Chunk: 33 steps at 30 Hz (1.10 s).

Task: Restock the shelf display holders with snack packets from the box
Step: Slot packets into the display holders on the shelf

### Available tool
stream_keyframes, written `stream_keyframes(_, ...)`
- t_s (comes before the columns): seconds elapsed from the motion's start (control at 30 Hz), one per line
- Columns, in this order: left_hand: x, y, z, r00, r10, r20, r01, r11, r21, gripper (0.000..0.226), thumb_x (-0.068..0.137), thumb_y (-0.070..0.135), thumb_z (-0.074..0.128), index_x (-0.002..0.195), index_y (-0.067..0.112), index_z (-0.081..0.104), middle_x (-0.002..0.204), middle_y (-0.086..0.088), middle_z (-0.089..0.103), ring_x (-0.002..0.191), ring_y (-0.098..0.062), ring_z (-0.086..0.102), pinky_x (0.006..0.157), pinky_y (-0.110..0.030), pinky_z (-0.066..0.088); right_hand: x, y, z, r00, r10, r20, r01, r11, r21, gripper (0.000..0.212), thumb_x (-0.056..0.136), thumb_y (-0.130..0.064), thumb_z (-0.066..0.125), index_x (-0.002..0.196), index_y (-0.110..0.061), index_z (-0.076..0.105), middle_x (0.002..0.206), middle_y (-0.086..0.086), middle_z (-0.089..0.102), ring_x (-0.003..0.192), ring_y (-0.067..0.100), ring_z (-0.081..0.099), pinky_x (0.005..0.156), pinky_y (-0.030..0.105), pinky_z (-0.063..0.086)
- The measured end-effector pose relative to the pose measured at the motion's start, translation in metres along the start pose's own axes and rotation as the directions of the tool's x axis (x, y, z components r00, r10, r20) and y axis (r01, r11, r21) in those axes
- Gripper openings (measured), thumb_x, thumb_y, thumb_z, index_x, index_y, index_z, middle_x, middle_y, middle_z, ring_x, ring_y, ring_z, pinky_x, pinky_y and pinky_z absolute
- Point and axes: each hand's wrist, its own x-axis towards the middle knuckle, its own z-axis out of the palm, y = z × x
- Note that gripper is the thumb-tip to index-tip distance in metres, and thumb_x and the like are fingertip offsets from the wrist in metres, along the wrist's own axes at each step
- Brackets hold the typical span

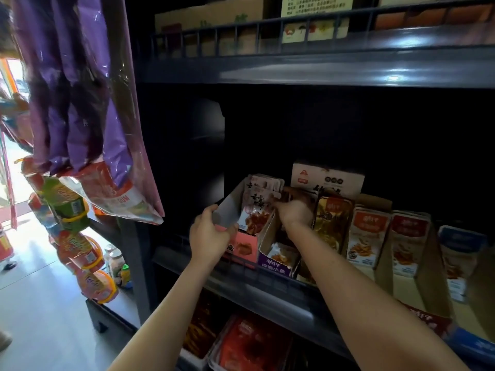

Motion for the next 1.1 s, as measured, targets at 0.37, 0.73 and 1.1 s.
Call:
stream_keyframes(0.37, -0.058, 0.051, -0.01, 0.996, 0.068, -0.061, -0.067, 0.998, 0.011, 0.053, 0.079, 0.024, 0.074, 0.127, 0.015, 0.053, 0.118, -0.013, 0.056, 0.108, -0.03, 0.054, 0.092, -0.045, 0.046, -0.077, 0.008, -0.094, 0.995, -0.102, -0.008, 0.101, 0.963, 0.249, 0.024, 0.087, -0.02, 0.067, 0.111, -0.018, 0.066, 0.106, -0.009, 0.061, 0.096, 0.008, 0.056, 0.081, 0.022, 0.045)
stream_keyframes(0.73, -0.259, 0.134, 0.037, 0.841, 0.271, 0.469, -0.207, 0.961, -0.185, 0.007, 0.086, 0.011, 0.065, 0.085, 0.017, 0.063, 0.082, 0.006, 0.063, 0.075, -0.004, 0.058, 0.064, -0.005, 0.041, -0.267, 0.119, -0.271, 0.99, 0.133, -0.045, -0.116, 0.955, 0.272, 0.006, 0.086, -0.013, 0.068, 0.085, -0.019, 0.068, 0.085, -0.006, 0.067, 0.08, 0.004, 0.061, 0.068, 0.013, 0.046)
stream_keyframes(1.1, -0.484, 0.06, 0.134, 0.506, 0.14, 0.851, -0.196, 0.98, -0.045, 0.009, 0.09, 0.011, 0.06, 0.095, 0.015, 0.066, 0.086, 0.01, 0.061, 0.083, -0.007, 0.058, 0.064, -0.007, 0.039, -0.46, 0.319, -0.376, 0.857, 0.502, -0.113, -0.482, 0.86, 0.165, 0.019, 0.085, -0.009, 0.069, 0.075, -0.025, 0.066, 0.079, -0.007, 0.066, 0.076, 0.004, 0.06, 0.068, 0.018, 0.045)
